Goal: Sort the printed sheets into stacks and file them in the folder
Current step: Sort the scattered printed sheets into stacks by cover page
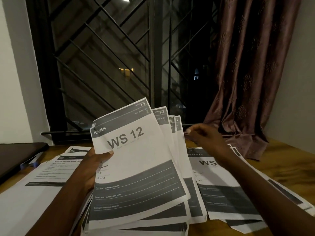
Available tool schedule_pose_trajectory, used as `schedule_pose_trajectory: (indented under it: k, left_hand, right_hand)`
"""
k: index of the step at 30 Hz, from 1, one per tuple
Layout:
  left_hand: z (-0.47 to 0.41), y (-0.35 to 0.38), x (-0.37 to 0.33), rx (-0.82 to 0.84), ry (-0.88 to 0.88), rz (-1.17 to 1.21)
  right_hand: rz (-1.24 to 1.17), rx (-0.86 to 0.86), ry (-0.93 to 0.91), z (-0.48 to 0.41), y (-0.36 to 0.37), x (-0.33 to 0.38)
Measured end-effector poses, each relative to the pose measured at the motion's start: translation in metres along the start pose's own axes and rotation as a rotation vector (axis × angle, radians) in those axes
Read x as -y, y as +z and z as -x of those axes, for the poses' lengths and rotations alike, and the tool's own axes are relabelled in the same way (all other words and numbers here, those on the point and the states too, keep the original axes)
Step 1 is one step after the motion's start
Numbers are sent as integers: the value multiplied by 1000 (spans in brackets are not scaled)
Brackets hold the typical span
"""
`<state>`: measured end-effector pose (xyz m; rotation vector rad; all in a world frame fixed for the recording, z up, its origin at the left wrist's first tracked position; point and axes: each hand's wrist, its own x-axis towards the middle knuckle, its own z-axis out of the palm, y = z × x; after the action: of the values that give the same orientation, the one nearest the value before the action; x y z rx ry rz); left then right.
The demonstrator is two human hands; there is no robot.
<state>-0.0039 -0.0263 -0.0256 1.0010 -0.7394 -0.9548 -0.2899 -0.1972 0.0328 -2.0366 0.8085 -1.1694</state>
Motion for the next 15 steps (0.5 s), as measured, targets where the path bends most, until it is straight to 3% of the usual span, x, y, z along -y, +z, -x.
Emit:
schedule_pose_trajectory:
  k: [4, 8, 13, 15]
  left_hand:
    - [0, 1, 4, -54, 48, -20]
    - [-1, 1, 5, -42, 60, -46]
    - [-7, 2, 3, -90, 92, -69]
    - [-8, 2, 3, -84, 104, -91]
  right_hand:
    - [-147, 1, -18, 16, 37, 21]
    - [-11, 84, 8, 28, 57, 19]
    - [-38, -36, 22, 24, 61, 7]
    - [-44, -174, 57, 19, 53, 5]
